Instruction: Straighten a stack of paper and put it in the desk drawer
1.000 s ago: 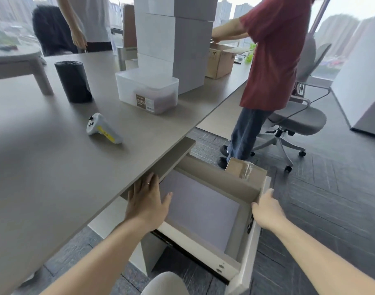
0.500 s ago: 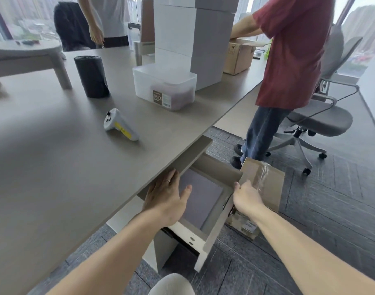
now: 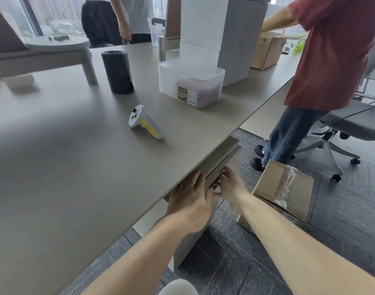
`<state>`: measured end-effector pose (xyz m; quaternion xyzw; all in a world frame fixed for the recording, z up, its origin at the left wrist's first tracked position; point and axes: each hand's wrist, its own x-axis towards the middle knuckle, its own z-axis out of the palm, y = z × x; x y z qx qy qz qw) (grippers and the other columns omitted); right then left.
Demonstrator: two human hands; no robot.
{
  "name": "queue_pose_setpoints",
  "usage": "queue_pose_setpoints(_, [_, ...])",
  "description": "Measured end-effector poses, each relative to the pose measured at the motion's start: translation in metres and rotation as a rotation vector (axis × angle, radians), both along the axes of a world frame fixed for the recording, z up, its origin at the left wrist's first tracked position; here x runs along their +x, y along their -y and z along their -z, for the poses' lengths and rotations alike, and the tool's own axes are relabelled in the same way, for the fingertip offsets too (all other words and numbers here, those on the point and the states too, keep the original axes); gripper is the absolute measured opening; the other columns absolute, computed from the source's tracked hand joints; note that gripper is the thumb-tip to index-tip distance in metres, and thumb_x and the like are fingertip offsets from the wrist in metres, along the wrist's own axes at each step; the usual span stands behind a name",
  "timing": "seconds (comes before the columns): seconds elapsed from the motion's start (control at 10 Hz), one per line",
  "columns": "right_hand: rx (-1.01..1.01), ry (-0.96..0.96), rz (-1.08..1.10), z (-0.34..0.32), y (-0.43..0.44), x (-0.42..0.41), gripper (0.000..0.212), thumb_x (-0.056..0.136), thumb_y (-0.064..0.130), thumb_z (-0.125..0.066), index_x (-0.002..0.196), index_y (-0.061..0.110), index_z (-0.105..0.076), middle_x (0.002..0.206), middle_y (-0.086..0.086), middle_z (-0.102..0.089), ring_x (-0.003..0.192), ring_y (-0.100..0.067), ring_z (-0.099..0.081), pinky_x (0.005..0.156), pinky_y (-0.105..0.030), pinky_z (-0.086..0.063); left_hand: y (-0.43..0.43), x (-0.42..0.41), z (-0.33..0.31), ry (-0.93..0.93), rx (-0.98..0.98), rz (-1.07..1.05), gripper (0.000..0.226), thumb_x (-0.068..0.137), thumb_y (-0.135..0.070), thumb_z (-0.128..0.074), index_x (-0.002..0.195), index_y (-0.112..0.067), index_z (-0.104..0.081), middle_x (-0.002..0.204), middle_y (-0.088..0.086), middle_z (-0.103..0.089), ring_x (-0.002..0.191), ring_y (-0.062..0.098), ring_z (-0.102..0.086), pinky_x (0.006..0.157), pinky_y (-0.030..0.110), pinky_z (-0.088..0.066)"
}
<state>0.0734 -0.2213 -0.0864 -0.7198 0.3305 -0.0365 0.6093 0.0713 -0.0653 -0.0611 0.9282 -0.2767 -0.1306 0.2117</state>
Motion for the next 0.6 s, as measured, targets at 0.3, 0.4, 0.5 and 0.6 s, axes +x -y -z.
queue_pose_setpoints(0.3, [0.029,0.102,0.047,0.005,-0.015,0.016,0.046,0.090,-0.009,-0.036,0.125,0.007,-0.061,0.117,-0.017,-0.071,0.108,-0.034,-0.069,0.070,-0.045,-0.065,0.002,0.003,0.007,0.056,-0.013,0.019,0.063,0.109,-0.041,-0.028,0.167,-0.019,-0.014,0.177,-0.003,-0.008,0.163,0.016,-0.007,0.127,0.035,-0.005])
queue_pose_setpoints(0.4, [0.091,0.126,0.032,0.002,-0.014,0.013,0.047,0.091,-0.011,-0.034,0.128,0.005,-0.057,0.125,-0.021,-0.068,0.109,-0.036,-0.068,0.067,-0.046,-0.065,0.002,0.000,0.006,0.066,-0.003,0.026,0.063,0.109,-0.039,-0.029,0.166,-0.017,-0.014,0.177,-0.001,-0.009,0.163,0.017,-0.006,0.127,0.035,-0.004])
queue_pose_setpoints(0.5, [0.155,0.053,-0.009,-0.008,-0.014,0.003,0.058,0.099,-0.006,-0.034,0.152,0.017,-0.039,0.146,-0.006,-0.051,0.124,-0.031,-0.058,0.078,-0.051,-0.063,-0.003,0.001,0.003,0.021,-0.049,0.013,0.063,0.109,-0.036,-0.033,0.166,-0.018,-0.015,0.177,-0.001,-0.011,0.162,0.019,-0.009,0.129,0.037,-0.007])
queue_pose_setpoints(0.6, [0.068,0.049,0.062,-0.022,-0.006,-0.016,0.062,0.101,0.007,-0.037,0.160,0.024,-0.024,0.151,-0.006,-0.043,0.137,-0.033,-0.047,0.105,-0.057,-0.049,-0.013,-0.016,-0.017,-0.108,-0.223,0.090,0.061,0.107,-0.034,-0.040,0.165,-0.025,-0.023,0.170,0.002,-0.033,0.157,0.022,-0.028,0.126,0.036,-0.023])
